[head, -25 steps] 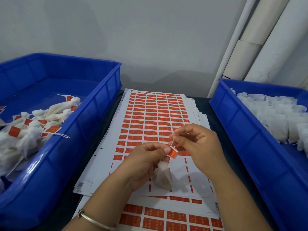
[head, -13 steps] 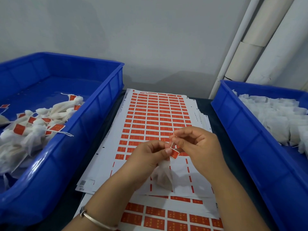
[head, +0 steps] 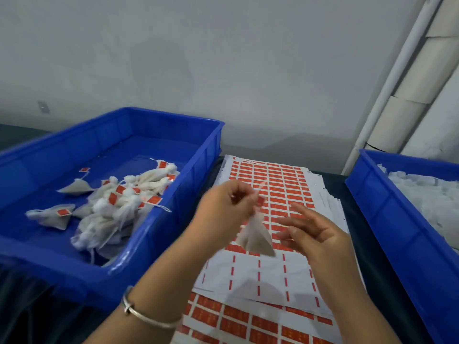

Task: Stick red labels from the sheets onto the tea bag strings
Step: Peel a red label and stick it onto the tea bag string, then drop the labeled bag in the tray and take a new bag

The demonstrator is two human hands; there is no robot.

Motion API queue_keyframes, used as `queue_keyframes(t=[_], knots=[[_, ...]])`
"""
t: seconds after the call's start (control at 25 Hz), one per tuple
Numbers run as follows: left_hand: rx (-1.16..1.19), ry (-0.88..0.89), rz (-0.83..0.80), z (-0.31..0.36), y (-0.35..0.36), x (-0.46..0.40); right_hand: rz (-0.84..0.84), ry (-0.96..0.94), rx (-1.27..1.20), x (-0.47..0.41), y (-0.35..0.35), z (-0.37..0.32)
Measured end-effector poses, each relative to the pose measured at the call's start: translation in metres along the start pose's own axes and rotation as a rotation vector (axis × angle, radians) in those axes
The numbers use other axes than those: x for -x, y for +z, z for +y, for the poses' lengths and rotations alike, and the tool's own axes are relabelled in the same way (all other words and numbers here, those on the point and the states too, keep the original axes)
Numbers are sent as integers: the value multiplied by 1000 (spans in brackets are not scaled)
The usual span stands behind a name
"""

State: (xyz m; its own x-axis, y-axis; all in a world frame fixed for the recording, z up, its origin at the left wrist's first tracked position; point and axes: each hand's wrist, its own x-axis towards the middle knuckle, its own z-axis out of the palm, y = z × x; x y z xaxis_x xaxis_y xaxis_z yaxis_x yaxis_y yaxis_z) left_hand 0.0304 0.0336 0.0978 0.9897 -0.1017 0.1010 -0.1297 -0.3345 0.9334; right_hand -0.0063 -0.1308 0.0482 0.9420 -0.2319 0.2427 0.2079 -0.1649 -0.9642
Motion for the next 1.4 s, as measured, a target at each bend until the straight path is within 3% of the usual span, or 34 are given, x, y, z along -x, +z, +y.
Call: queue_keyframes(t=[0.2,0.36,0.56,0.68,0.76,0.88,1.0,1.12,1.2,1.28,1.4], knots=[[-288,231,488,22,-99,-12,-35,100,38,17,4,-2],[-631,117,609,5,-155,-45,-91,150,75,30,0,-8],[-859,-98,379,-28,-164,-75,-158,137,189,43,-28,-36],[-768,19,370,-7,-130,-73,-67,70,313,38,-67,-63],[-702,154,281,8,-86,-61,21,35,400,27,-100,-83],[-727,155,-96,4,-6,-32,186,49,574,-13,-162,-100],[-740,119,-396,-25,69,-10,301,234,815,-66,-231,-73],[-732,167,-433,-52,113,2,242,487,1043,-96,-276,-6],[-751,240,-362,-66,131,5,32,593,1206,-104,-282,41],[-779,278,-299,-74,140,5,-107,593,1381,-110,-276,76],[-823,288,-313,-85,144,1,29,443,1483,-116,-271,102]])
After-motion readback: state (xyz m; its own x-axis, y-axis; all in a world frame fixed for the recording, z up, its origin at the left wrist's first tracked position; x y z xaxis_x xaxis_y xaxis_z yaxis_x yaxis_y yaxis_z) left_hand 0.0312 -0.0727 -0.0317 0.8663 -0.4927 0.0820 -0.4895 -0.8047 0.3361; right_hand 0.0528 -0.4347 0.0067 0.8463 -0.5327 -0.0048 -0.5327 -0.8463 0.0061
